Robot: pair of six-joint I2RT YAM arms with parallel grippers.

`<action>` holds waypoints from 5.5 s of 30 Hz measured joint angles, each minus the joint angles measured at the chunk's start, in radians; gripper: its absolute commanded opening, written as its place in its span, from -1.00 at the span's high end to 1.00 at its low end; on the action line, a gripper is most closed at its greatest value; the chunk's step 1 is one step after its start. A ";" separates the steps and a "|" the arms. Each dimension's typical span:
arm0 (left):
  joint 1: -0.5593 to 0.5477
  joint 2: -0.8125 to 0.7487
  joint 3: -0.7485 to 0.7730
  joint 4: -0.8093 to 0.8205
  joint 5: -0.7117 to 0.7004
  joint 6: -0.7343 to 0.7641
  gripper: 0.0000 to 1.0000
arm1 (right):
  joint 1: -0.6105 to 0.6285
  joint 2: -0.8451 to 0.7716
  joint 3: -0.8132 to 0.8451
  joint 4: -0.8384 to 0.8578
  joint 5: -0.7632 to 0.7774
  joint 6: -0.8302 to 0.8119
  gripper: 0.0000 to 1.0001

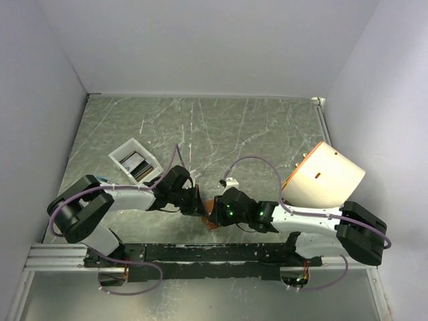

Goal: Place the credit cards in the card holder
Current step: Close the card holder at the center of the board.

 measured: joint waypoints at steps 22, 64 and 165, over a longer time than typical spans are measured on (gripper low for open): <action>0.000 -0.028 -0.023 0.027 -0.048 -0.043 0.86 | 0.000 0.115 0.016 0.077 -0.008 0.099 0.56; 0.035 -0.163 -0.024 -0.055 -0.153 0.075 0.33 | -0.111 0.116 0.117 -0.089 -0.010 -0.017 1.00; -0.053 0.160 0.225 0.027 -0.118 0.050 0.86 | -0.337 0.102 0.027 -0.055 -0.195 0.126 1.00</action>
